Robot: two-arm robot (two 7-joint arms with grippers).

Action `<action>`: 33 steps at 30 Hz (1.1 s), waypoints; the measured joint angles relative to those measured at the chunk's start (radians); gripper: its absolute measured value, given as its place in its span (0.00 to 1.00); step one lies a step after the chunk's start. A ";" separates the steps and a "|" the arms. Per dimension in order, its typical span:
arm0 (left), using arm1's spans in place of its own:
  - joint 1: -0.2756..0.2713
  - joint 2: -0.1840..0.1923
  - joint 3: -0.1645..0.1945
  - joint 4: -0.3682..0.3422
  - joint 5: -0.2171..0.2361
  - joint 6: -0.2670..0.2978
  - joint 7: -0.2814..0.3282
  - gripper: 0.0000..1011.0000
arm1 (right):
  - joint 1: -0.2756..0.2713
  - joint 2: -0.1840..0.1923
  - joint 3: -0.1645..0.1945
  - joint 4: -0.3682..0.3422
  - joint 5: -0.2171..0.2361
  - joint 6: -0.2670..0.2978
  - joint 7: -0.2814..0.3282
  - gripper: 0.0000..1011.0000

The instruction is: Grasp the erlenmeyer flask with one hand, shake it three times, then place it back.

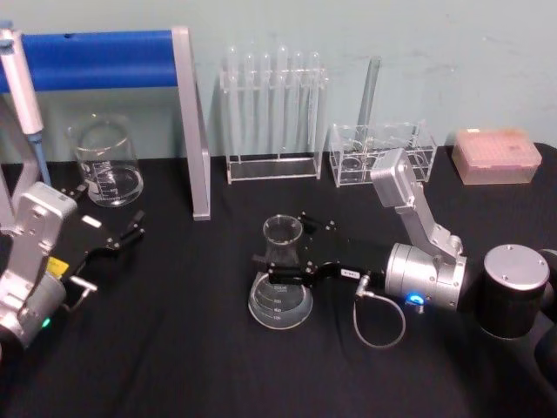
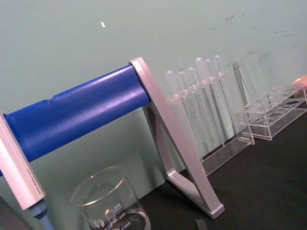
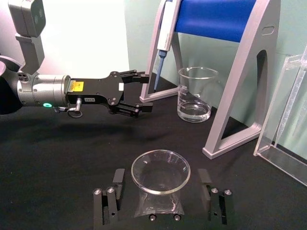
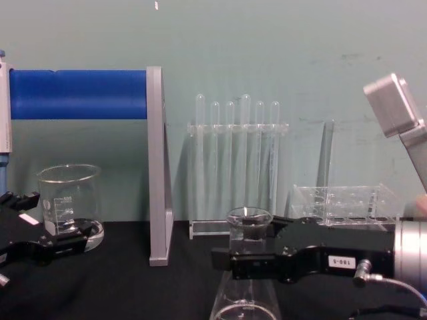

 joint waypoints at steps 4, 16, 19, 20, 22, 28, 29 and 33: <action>0.000 0.000 0.000 0.000 0.000 0.000 0.000 0.99 | 0.000 0.000 0.000 0.000 0.000 0.000 0.000 0.99; 0.000 0.000 0.000 0.000 0.000 0.000 0.000 0.99 | 0.000 0.001 0.000 -0.001 -0.001 0.001 0.000 0.99; 0.000 0.000 0.000 0.000 0.000 0.000 0.000 0.99 | -0.005 0.009 0.000 -0.012 -0.002 0.008 -0.003 0.99; 0.000 0.000 0.000 0.000 0.000 0.000 0.000 0.99 | -0.008 0.012 0.000 -0.017 -0.002 0.010 -0.004 0.99; 0.000 0.000 0.000 0.000 0.000 0.000 0.000 0.99 | -0.016 0.020 0.001 -0.029 -0.003 0.016 -0.007 0.99; 0.000 0.000 0.000 0.000 0.000 0.000 0.000 0.99 | -0.045 0.055 0.010 -0.072 -0.001 0.038 -0.018 0.99; 0.000 0.000 0.000 0.000 0.000 0.000 0.000 0.99 | -0.054 0.068 0.013 -0.086 0.000 0.045 -0.020 0.99; 0.000 0.000 0.000 0.000 0.000 0.000 0.000 0.99 | -0.078 0.104 0.021 -0.120 0.005 0.066 -0.022 0.99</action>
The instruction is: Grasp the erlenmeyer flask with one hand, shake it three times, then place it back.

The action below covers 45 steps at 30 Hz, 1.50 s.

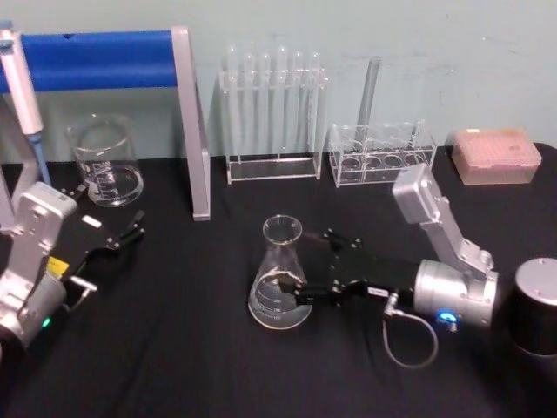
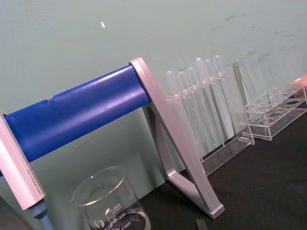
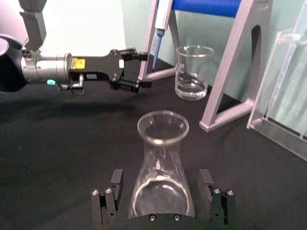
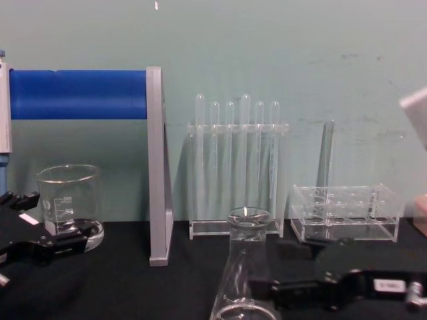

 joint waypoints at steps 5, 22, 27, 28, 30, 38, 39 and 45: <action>0.000 0.000 0.000 0.000 0.000 0.000 0.000 0.99 | -0.034 0.049 0.024 -0.046 0.018 0.024 -0.014 0.99; 0.000 0.000 0.000 0.000 0.000 0.000 0.000 0.99 | -0.103 -0.024 0.237 -0.114 0.054 -0.099 -0.312 0.99; 0.000 0.000 0.000 0.000 0.000 0.000 0.000 0.99 | -0.102 -0.084 0.247 -0.092 0.015 -0.115 -0.406 0.99; 0.000 0.000 0.000 0.000 0.000 0.000 0.000 0.99 | -0.101 -0.104 0.247 -0.081 0.000 -0.110 -0.439 0.99; 0.000 0.000 0.000 0.000 0.000 0.000 0.000 0.99 | -0.098 -0.127 0.246 -0.059 -0.016 -0.088 -0.477 0.99; 0.000 0.000 0.000 0.000 0.000 0.000 0.000 0.99 | -0.089 -0.166 0.230 0.021 -0.069 -0.036 -0.527 0.99; 0.000 0.000 0.000 0.000 0.000 0.000 0.000 0.99 | -0.088 -0.168 0.230 0.026 -0.074 -0.034 -0.528 0.99; 0.000 0.000 0.000 0.000 0.000 0.000 0.000 0.99 | -0.087 -0.181 0.231 0.056 -0.097 -0.022 -0.532 0.99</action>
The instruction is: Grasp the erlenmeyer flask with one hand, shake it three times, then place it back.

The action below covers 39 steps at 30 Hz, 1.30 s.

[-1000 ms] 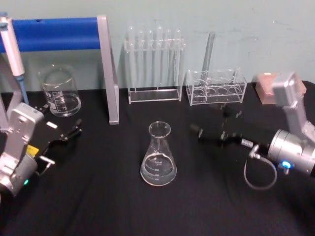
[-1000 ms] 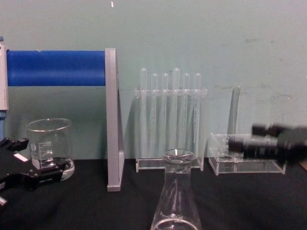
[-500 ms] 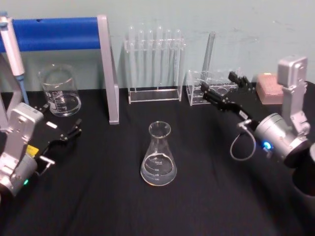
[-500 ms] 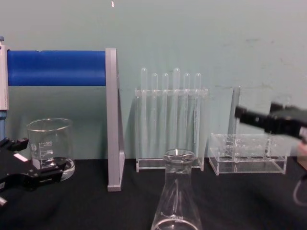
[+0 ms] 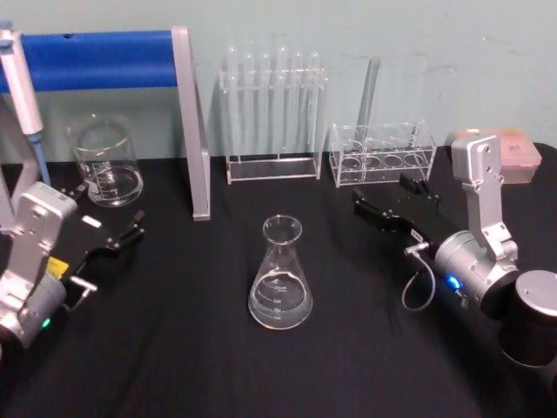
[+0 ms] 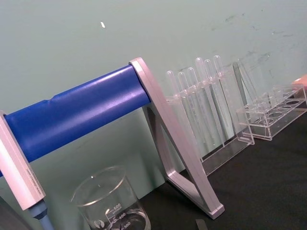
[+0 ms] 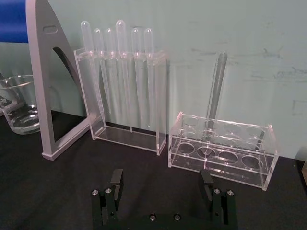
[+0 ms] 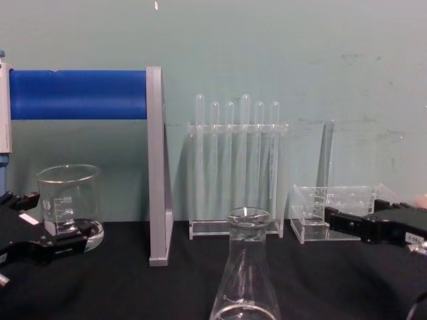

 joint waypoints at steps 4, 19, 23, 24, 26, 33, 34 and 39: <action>0.000 0.000 0.000 0.000 0.000 0.000 0.000 0.99 | 0.002 -0.006 0.004 0.004 -0.013 0.016 -0.002 0.99; 0.000 0.000 0.000 0.000 0.000 0.000 0.000 0.99 | 0.002 -0.006 0.004 0.003 -0.016 0.020 -0.002 0.99; 0.000 0.000 0.000 0.000 0.000 0.000 0.000 0.99 | 0.002 -0.006 0.004 0.003 -0.015 0.019 -0.002 0.99; 0.000 0.000 0.000 0.000 0.000 0.000 0.000 0.99 | 0.002 -0.005 0.004 0.003 -0.015 0.019 -0.002 0.99; 0.000 0.000 0.000 0.000 0.000 0.000 0.000 0.99 | 0.002 -0.005 0.003 0.003 -0.014 0.018 -0.002 0.99; 0.000 0.000 0.000 0.000 0.000 0.000 0.000 0.99 | 0.002 -0.005 0.003 0.003 -0.013 0.017 -0.001 0.99; 0.000 0.000 0.000 0.000 0.000 0.000 0.000 0.99 | 0.002 -0.005 0.003 0.003 -0.013 0.017 -0.001 0.99; 0.000 0.000 0.000 0.000 0.000 0.000 0.000 0.99 | 0.002 -0.005 0.003 0.003 -0.012 0.016 -0.001 0.99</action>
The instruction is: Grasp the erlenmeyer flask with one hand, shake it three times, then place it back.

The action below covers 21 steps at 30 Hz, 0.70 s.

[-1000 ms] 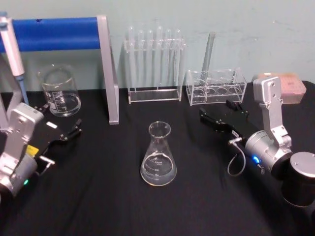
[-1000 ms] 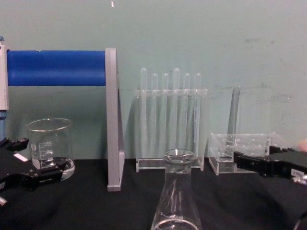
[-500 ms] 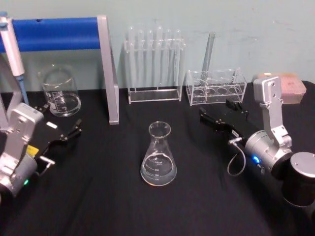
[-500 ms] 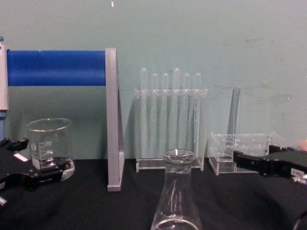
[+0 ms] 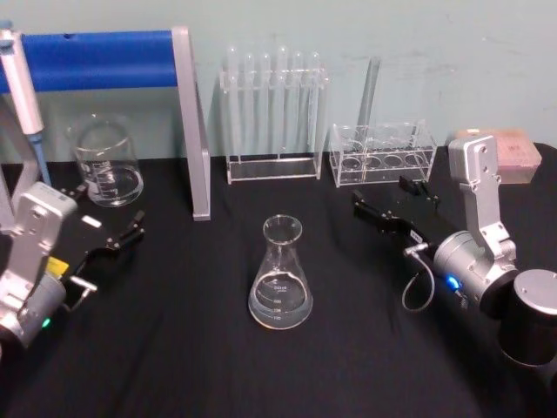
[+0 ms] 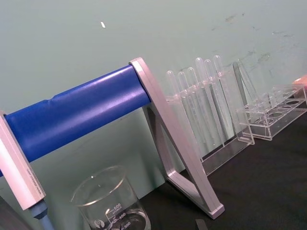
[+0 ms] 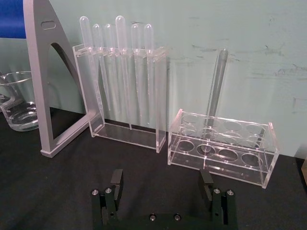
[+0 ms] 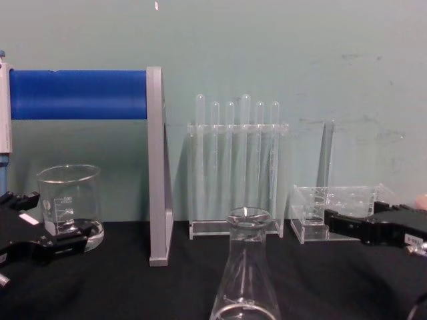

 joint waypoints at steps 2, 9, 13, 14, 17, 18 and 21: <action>0.000 0.000 0.000 0.000 0.000 0.000 0.000 0.99 | 0.000 0.000 0.000 0.000 0.000 0.000 0.000 0.99; 0.000 0.000 0.000 0.000 0.000 0.000 0.000 0.99 | 0.000 0.000 0.000 0.000 0.001 -0.001 0.001 0.99; 0.000 0.000 0.000 0.000 0.000 0.000 0.000 0.99 | 0.000 0.000 0.000 0.000 0.001 -0.001 0.001 0.99; 0.000 0.000 0.000 0.000 0.000 0.000 0.000 0.99 | 0.000 0.000 0.000 0.000 0.001 -0.001 0.001 0.99; 0.000 0.000 0.000 0.000 0.000 0.000 0.000 0.99 | 0.000 0.000 0.000 0.000 0.001 -0.001 0.001 0.99; 0.000 0.000 0.000 0.000 0.000 0.000 0.000 0.99 | 0.000 0.000 0.000 0.000 0.001 -0.001 0.001 0.99; 0.000 0.000 0.000 0.000 0.000 0.000 0.000 0.99 | 0.000 0.000 0.000 0.000 0.001 -0.001 0.001 0.99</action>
